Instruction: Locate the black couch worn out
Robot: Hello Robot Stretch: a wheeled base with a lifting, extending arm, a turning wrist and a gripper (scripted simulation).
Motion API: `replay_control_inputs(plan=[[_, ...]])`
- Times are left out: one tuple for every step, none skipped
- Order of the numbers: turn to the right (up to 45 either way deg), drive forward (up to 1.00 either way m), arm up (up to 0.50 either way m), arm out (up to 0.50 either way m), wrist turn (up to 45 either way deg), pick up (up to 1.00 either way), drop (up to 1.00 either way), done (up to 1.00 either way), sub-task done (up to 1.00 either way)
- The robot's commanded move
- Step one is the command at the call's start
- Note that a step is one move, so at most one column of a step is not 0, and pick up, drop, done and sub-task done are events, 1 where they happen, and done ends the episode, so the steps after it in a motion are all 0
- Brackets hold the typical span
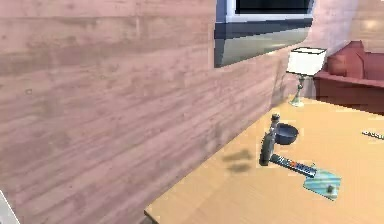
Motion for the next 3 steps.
replay_control_inputs(plan=[[45.0, 0.0, 0.0, 0.0, 0.0, 0.0, 0.0, 0.0, 0.0], [45.0, 0.0, 0.0, 0.0, 0.0, 0.0, 0.0, 0.0, 0.0], [39.0, 0.0, 0.0, 0.0, 0.0, 0.0, 0.0, 0.0, 0.0]])
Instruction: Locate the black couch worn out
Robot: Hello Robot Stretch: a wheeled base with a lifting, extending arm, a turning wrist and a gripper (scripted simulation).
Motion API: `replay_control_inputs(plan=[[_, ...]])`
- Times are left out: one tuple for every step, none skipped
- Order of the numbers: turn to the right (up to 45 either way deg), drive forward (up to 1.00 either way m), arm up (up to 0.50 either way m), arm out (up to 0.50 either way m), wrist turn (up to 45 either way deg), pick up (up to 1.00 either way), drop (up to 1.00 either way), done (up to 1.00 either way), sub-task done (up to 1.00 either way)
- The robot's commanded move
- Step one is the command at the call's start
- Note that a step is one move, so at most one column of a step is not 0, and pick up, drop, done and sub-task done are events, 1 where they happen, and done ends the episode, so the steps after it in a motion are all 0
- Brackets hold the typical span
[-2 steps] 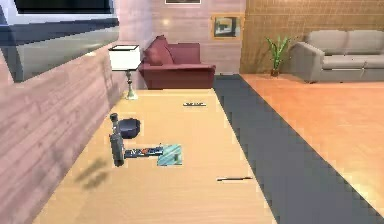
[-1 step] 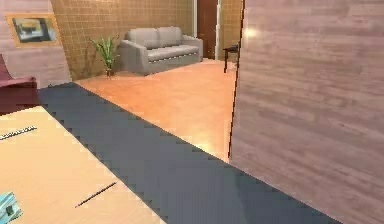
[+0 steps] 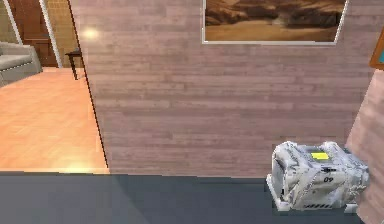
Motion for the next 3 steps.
replay_control_inputs(plan=[[0.0, 0.2, 0.0, 0.0, 0.0, 0.0, 0.0, 0.0, 0.0], [-18.0, 0.0, 0.0, 0.0, 0.0, 0.0, 0.0, 0.0, 0.0], [0.0, 0.55, 0.0, 0.0, 0.0, 0.0, 0.0, 0.0, 0.0]])
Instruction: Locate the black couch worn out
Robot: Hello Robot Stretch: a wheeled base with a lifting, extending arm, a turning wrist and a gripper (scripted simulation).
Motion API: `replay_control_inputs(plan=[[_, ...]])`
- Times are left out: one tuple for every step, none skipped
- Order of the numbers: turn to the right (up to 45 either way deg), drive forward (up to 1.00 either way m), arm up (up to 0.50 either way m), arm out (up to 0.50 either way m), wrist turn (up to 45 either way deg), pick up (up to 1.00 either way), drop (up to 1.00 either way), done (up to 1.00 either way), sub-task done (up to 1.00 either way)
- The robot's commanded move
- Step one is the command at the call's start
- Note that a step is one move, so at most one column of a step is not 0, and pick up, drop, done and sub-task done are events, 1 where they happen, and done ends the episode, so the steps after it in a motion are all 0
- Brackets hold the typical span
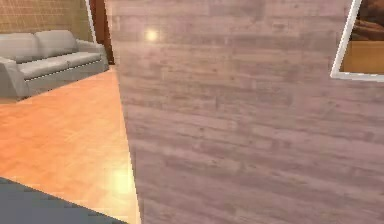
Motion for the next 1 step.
replay_control_inputs(plan=[[-45.0, 0.0, 0.0, 0.0, 0.0, 0.0, 0.0, 0.0, 0.0]])
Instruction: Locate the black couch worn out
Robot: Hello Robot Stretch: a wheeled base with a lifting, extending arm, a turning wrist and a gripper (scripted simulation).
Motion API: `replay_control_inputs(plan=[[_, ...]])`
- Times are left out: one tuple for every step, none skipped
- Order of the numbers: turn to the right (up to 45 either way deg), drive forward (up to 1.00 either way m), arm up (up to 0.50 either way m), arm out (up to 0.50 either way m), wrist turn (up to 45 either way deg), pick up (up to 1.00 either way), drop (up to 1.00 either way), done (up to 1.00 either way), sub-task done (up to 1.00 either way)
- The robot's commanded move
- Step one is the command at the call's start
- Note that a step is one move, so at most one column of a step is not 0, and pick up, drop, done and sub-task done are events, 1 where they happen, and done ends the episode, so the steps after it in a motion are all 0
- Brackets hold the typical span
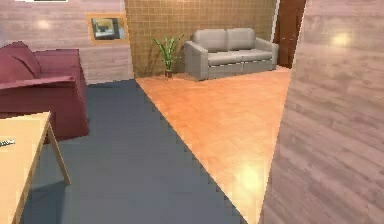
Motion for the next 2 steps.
replay_control_inputs(plan=[[-18.0, 0.0, 0.0, 0.0, 0.0, 0.0, 0.0, 0.0, 0.0], [0.0, 1.0, 0.0, 0.0, 0.0, 0.0, 0.0, 0.0, 0.0]])
